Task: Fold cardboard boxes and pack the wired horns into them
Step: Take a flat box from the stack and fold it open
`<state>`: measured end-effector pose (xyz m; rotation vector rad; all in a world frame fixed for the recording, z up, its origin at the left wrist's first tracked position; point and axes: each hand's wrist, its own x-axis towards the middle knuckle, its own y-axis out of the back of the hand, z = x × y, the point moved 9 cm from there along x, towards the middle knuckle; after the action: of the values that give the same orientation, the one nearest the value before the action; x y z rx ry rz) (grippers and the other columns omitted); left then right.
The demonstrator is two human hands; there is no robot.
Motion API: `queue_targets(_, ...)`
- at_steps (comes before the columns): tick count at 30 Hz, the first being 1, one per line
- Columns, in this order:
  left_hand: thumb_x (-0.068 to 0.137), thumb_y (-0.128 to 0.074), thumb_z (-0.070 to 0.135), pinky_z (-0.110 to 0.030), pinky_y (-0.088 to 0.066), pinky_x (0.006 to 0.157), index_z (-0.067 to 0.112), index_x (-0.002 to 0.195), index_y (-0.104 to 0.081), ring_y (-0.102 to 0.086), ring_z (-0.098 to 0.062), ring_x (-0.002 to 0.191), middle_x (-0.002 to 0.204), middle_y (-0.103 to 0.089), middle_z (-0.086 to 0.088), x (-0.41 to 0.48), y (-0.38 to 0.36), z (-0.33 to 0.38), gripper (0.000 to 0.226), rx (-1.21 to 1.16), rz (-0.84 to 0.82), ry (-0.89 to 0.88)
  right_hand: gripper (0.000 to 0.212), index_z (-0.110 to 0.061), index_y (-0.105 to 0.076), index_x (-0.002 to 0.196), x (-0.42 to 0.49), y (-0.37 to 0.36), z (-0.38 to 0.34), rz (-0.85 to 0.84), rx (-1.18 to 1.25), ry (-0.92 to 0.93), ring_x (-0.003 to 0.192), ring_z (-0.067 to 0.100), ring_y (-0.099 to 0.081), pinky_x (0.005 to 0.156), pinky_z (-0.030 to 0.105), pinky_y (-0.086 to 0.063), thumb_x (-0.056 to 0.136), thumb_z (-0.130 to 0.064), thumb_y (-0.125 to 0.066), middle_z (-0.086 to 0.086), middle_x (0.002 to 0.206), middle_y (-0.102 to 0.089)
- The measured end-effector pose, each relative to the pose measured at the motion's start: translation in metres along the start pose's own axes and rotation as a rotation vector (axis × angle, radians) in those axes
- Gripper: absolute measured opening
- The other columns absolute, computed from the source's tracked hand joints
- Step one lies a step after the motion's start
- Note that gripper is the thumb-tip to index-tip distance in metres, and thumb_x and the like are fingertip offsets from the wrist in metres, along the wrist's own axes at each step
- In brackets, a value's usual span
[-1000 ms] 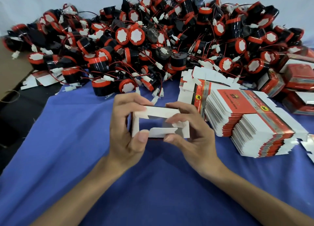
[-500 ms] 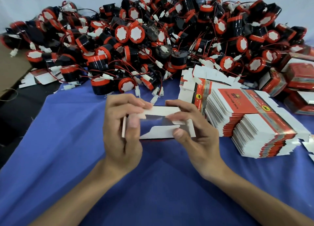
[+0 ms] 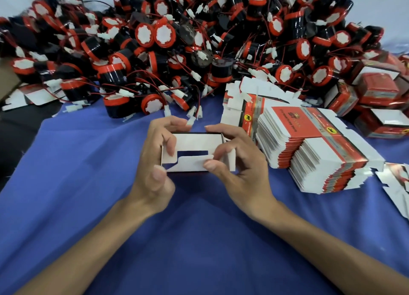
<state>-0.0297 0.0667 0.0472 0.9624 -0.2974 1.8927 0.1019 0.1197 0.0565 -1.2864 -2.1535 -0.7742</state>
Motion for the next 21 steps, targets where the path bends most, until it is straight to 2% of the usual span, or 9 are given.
queue_targets(1,0.085,-0.013,0.081,-0.017,-0.043,0.081,0.038,0.087,-0.037,-0.057,-0.005,0.101,0.109,-0.056,0.007,-0.001,-0.001,-0.004,0.049,-0.038,0.001,0.039,0.011,-0.014,-0.059,0.075,0.000,0.000,0.000,0.001,-0.019,-0.004,0.107,0.006,-0.057,0.090,0.018,-0.040,0.080,-0.021,-0.066,0.010,0.113,-0.059)
queue_targets(4,0.082,-0.025,0.084,-0.039,-0.044,0.069,0.052,0.086,-0.050,-0.058,-0.027,0.085,0.094,-0.061,-0.013,0.001,0.005,-0.011,0.042,-0.038,0.031,0.129,0.021,0.000,-0.062,0.078,0.001,-0.003,0.000,-0.037,-0.051,-0.014,0.106,0.014,-0.057,0.090,0.021,-0.042,0.080,-0.020,-0.065,0.019,0.114,-0.059)
queue_targets(7,0.089,-0.031,0.072,-0.022,-0.041,0.071,0.048,0.082,-0.046,-0.056,-0.002,0.087,0.100,-0.065,0.020,0.001,0.009,-0.011,0.028,0.059,0.054,0.113,0.031,0.004,-0.062,0.086,0.001,-0.008,-0.001,-0.141,-0.019,-0.022,0.111,0.021,-0.055,0.093,0.027,-0.040,0.083,-0.027,-0.059,0.021,0.118,-0.055)
queue_targets(8,0.090,-0.035,0.061,-0.018,-0.039,0.072,0.047,0.081,-0.044,-0.055,0.003,0.087,0.101,-0.064,0.025,0.001,0.010,-0.013,0.019,0.070,0.068,0.130,0.034,0.005,-0.061,0.089,0.001,-0.010,-0.001,-0.188,0.010,-0.021,0.114,0.024,-0.052,0.095,0.029,-0.039,0.085,-0.028,-0.054,0.021,0.119,-0.053)
queue_targets(11,0.085,-0.037,0.034,-0.022,-0.040,0.072,0.040,0.083,-0.045,-0.055,0.002,0.088,0.097,-0.065,0.022,0.000,0.008,-0.014,0.011,0.044,0.100,0.161,0.035,0.007,-0.060,0.095,0.001,-0.008,0.002,-0.272,0.035,-0.003,0.120,0.027,-0.047,0.100,0.030,-0.035,0.091,-0.022,-0.041,0.022,0.122,-0.049)
queue_targets(13,0.088,-0.039,0.029,-0.017,-0.039,0.070,0.014,0.086,-0.048,-0.052,0.006,0.088,0.096,-0.061,0.012,0.003,-0.004,-0.006,0.018,0.096,0.066,0.105,0.033,0.006,-0.060,0.097,0.004,-0.004,0.007,-0.251,0.024,0.002,0.123,0.027,-0.046,0.102,0.030,-0.034,0.093,-0.019,-0.039,0.022,0.126,-0.049)
queue_targets(15,0.090,-0.039,0.028,-0.015,-0.036,0.071,0.001,0.086,-0.048,-0.051,0.008,0.089,0.093,-0.054,0.000,0.005,-0.018,-0.003,0.029,0.147,0.031,0.079,0.032,0.006,-0.060,0.096,0.007,0.002,0.012,-0.215,0.029,-0.008,0.126,0.026,-0.045,0.104,0.030,-0.034,0.093,-0.018,-0.038,0.023,0.130,-0.047)
queue_targets(18,0.093,-0.038,0.023,-0.013,-0.036,0.073,0.000,0.085,-0.051,-0.051,0.010,0.086,0.092,-0.053,0.002,0.007,-0.026,-0.005,0.028,0.180,0.036,0.070,0.031,0.006,-0.061,0.097,0.006,0.009,0.019,-0.223,0.014,-0.011,0.126,0.024,-0.046,0.104,0.030,-0.035,0.093,-0.017,-0.040,0.024,0.134,-0.046)
queue_targets(21,0.094,-0.035,0.017,-0.014,-0.038,0.076,0.010,0.090,-0.045,-0.055,0.003,0.088,0.101,-0.056,0.007,0.008,-0.017,-0.007,0.012,0.156,0.046,0.041,0.034,0.009,-0.063,0.101,0.001,0.000,0.021,-0.311,0.038,-0.018,0.126,0.028,-0.046,0.103,0.034,-0.037,0.091,-0.017,-0.042,0.027,0.134,-0.045)
